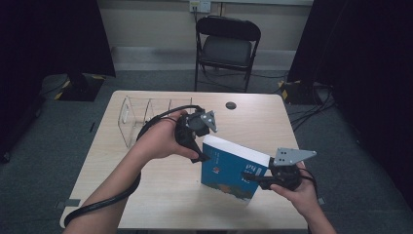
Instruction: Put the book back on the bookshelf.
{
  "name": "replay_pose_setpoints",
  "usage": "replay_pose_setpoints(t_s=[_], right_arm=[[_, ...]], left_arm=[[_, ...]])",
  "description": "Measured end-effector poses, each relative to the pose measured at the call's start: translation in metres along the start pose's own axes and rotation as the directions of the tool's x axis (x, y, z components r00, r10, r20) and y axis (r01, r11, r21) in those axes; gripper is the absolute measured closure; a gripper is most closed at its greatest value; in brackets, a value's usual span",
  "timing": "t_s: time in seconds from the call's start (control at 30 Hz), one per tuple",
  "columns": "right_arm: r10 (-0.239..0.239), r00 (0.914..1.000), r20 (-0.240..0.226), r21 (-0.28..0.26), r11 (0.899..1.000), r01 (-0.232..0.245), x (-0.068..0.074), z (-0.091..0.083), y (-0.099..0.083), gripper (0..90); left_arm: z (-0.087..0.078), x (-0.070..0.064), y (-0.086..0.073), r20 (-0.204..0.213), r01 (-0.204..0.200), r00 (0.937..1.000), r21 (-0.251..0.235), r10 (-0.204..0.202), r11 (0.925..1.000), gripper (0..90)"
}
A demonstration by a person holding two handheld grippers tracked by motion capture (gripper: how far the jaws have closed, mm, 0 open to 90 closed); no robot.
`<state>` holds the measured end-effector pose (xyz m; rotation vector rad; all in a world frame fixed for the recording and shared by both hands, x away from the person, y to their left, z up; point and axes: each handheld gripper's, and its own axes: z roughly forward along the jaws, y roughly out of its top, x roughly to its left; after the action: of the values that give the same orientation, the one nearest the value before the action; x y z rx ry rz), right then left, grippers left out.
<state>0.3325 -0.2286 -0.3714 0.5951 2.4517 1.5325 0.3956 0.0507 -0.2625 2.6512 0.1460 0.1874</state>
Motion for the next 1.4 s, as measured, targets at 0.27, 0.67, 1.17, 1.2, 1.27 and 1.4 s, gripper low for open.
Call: replay_pose_setpoints(t_s=[0.27,0.67,1.17,1.2,1.27,1.4], right_arm=[[0.001,1.0,-0.004,-0.004,1.0,-0.001,0.0,0.0,-0.001,57.6],[0.007,0.9999,-0.013,-0.007,1.0,-0.007,-0.001,0.0,-0.001,57.7],[0.007,0.9998,-0.019,-0.01,1.0,-0.008,-0.002,0.001,-0.002,57.1],[0.008,0.9997,-0.023,-0.01,1.0,-0.008,-0.002,0.001,-0.002,57.0],[0.008,0.9998,-0.019,-0.008,1.0,-0.008,-0.002,0.001,-0.003,56.1],[0.009,0.9997,-0.023,-0.011,1.0,-0.01,-0.002,0.003,-0.004,55.0]], left_arm=[[0.012,0.001,0.018,0.032,-0.081,0.9962,-0.001,0.081,0.9967,22.5],[0.033,0.0,0.027,0.085,-0.148,0.9865,0.098,0.14,0.9841,37.8],[0.039,-0.001,0.034,0.156,-0.186,0.9737,0.12,0.166,0.9753,49.1],[0.039,-0.001,0.034,0.162,-0.167,0.976,0.125,0.146,0.978,50.6],[0.038,-0.003,0.033,0.177,-0.178,0.9723,0.133,0.153,0.9751,55.1],[0.037,-0.007,0.033,0.163,-0.172,0.9755,0.145,0.148,0.9743,57.1]])
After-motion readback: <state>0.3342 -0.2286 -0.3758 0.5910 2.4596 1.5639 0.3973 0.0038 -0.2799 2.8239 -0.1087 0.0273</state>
